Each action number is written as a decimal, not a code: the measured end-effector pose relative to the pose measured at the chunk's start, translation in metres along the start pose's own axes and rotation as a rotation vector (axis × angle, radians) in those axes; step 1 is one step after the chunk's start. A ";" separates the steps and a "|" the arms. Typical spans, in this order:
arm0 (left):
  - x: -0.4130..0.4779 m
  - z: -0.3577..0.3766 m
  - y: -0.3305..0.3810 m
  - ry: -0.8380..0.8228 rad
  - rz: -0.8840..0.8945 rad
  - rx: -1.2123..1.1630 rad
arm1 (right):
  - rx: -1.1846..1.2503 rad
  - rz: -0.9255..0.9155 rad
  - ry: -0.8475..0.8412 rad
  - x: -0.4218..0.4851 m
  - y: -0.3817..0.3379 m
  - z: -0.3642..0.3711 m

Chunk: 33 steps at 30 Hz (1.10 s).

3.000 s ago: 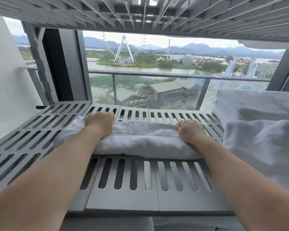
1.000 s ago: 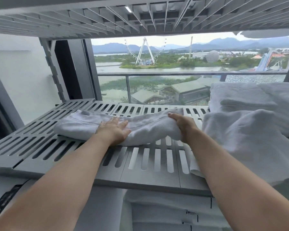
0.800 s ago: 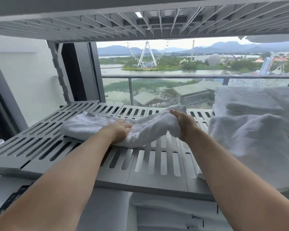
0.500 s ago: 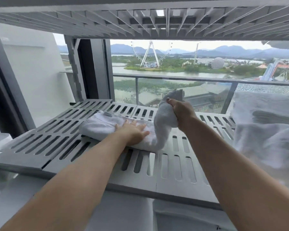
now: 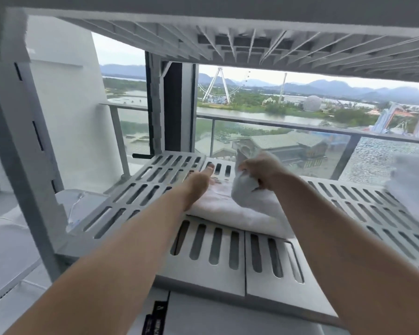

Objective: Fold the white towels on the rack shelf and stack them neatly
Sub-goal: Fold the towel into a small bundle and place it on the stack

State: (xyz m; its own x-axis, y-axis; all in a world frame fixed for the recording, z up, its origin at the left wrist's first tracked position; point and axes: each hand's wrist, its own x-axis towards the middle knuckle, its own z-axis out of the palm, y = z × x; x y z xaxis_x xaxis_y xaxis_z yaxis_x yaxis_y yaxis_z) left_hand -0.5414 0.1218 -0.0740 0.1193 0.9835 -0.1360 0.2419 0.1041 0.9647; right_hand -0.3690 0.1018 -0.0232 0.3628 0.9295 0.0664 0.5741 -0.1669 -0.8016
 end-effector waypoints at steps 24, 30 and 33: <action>0.015 -0.015 -0.007 -0.259 0.034 -0.276 | -0.422 -0.475 0.023 -0.041 0.028 0.058; 0.016 -0.015 -0.012 -0.272 0.020 -0.372 | -0.583 -0.364 0.009 -0.038 0.014 0.071; 0.019 -0.022 -0.013 -0.268 -0.018 -0.449 | -0.722 -0.274 -0.028 -0.038 0.003 0.084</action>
State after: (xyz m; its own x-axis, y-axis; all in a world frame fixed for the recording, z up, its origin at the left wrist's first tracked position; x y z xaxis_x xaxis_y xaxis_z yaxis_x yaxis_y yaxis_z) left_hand -0.5632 0.1423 -0.0847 0.3753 0.9147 -0.1499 -0.1837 0.2319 0.9552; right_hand -0.4423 0.0937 -0.0778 0.1250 0.9750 0.1836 0.9806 -0.0933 -0.1722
